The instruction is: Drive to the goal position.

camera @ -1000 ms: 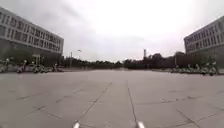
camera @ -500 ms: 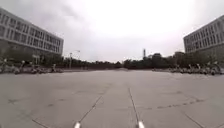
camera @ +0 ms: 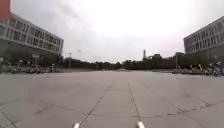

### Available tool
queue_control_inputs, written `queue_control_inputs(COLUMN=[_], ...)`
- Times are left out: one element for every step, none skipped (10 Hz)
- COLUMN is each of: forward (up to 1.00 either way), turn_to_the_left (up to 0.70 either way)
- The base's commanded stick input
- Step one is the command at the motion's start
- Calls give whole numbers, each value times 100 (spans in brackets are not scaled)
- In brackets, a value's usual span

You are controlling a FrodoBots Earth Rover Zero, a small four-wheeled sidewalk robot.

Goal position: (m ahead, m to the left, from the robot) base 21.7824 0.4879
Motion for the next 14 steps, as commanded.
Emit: queue_control_inputs(forward=[50,50,50,50,50,50,50,50,50,50,50,50,50,50], turn_to_the_left=[0,0,0,0,0,0,0,0,0,0,0,0,0,0])
